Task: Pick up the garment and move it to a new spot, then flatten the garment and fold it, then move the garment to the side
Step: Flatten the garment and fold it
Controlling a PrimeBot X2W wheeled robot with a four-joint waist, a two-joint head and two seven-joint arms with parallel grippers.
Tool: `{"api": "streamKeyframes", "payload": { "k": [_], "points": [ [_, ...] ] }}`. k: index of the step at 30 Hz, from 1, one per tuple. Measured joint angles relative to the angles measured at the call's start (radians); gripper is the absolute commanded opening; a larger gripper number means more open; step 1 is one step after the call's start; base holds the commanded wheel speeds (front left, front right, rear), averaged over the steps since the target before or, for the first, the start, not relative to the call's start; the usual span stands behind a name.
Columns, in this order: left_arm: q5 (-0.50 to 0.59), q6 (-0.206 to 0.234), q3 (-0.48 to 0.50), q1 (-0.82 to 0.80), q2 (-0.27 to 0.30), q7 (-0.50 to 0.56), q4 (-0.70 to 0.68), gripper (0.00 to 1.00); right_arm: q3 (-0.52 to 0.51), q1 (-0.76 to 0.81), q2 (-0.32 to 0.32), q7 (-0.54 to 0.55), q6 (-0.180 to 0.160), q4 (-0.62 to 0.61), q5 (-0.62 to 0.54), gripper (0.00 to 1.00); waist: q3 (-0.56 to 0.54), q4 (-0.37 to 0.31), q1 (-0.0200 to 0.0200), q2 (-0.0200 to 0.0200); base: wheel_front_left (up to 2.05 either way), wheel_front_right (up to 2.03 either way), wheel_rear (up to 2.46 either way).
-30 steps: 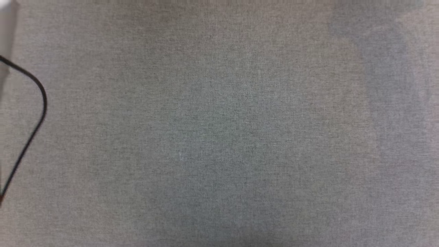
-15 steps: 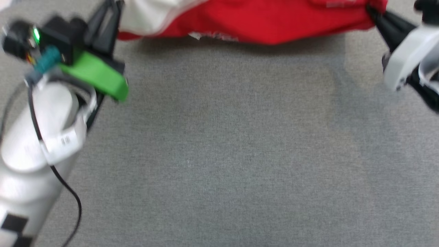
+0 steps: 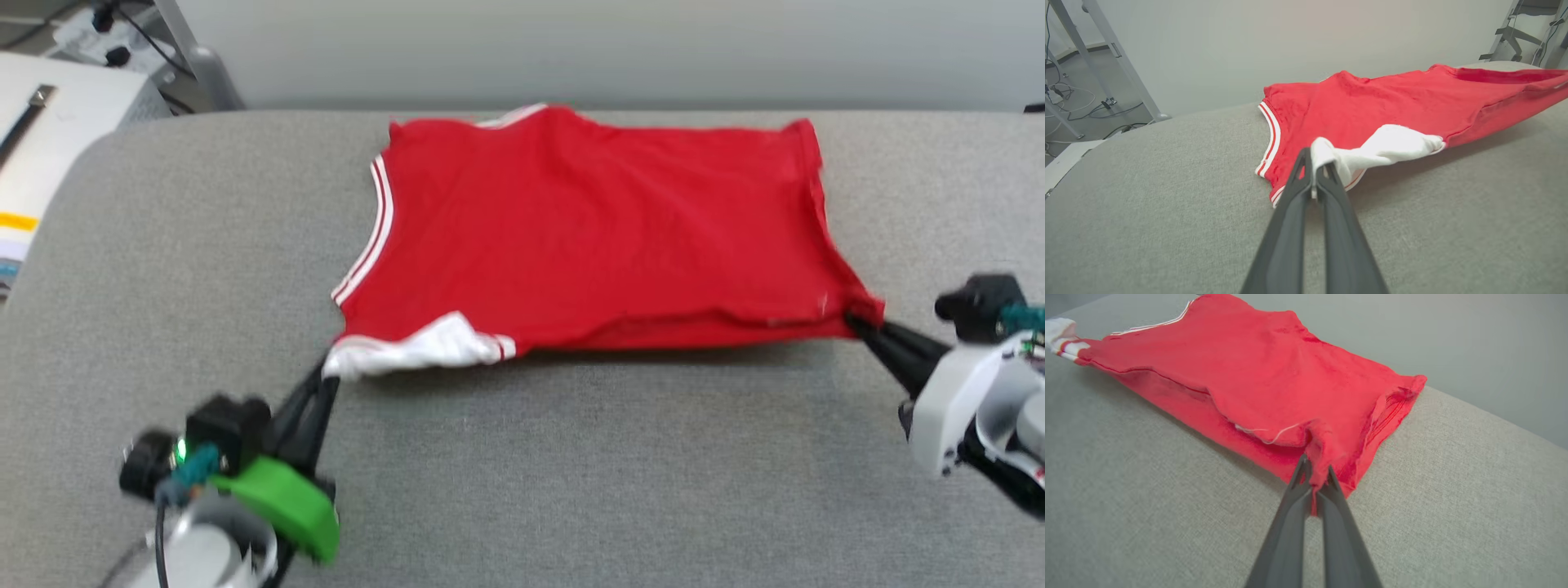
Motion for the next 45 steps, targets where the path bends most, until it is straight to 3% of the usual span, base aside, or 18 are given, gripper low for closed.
{"api": "streamKeyframes", "payload": {
  "k": [9,24,31,45],
  "points": [
    [-0.085,0.043,-0.028,0.265,0.005,0.012,-0.053,0.0,-0.044,0.234,-0.045,-0.007,0.0,-0.058,0.021,0.0,-0.092,0.0,0.0,0.0,0.0,0.0,0.0],
    [-0.207,0.025,-0.097,0.453,0.045,0.152,-0.133,0.0,-0.168,0.556,-0.105,0.056,0.0,-0.164,0.076,0.0,-0.167,0.014,0.0001,0.0,0.0,0.0,0.0],
    [-0.165,0.021,-0.088,0.419,0.049,0.103,-0.135,0.0,-0.287,0.583,-0.081,0.072,0.0,-0.174,0.051,0.0,-0.156,0.014,0.0001,0.0,0.0,0.0,0.0],
    [-0.092,-0.131,-0.09,0.02,0.043,0.157,-0.015,0.0,-0.478,0.539,-0.013,0.145,0.0,-0.229,0.002,0.0,-0.09,0.0,0.0001,0.0,0.0,0.0,0.0]
  ]
}}
